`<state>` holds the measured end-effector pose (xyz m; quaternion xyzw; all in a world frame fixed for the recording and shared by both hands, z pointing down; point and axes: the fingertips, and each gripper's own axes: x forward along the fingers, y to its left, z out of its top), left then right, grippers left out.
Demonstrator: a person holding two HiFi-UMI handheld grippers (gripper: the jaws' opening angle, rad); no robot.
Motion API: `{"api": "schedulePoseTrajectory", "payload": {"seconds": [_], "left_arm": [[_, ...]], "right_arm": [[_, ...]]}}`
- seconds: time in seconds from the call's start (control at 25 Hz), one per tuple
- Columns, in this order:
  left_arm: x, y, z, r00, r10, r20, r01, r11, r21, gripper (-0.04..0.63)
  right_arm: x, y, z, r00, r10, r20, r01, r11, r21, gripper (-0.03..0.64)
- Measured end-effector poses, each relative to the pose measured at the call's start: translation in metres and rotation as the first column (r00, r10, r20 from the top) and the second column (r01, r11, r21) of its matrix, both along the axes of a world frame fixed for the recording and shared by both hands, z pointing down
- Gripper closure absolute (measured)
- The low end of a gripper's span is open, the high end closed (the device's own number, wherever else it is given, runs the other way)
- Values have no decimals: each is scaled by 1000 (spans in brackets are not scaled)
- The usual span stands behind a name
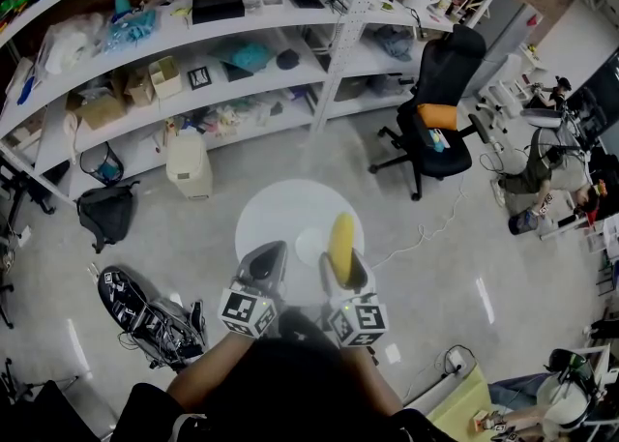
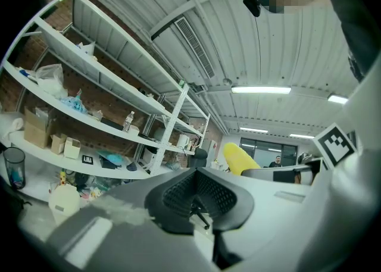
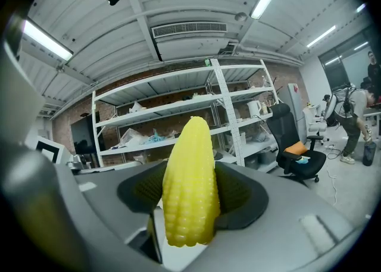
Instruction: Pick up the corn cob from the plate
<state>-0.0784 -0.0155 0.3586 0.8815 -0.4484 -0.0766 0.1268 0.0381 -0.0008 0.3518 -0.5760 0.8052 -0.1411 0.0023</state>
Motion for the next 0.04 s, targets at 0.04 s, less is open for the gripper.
{"api": "schedulePoseTrajectory", "payload": {"seconds": [0.04], "left_arm": [[-1, 0, 0, 1000, 0, -1, 0, 1000, 0, 594]], "right_arm": [[-1, 0, 0, 1000, 0, 0, 0, 1000, 1, 365]]}}
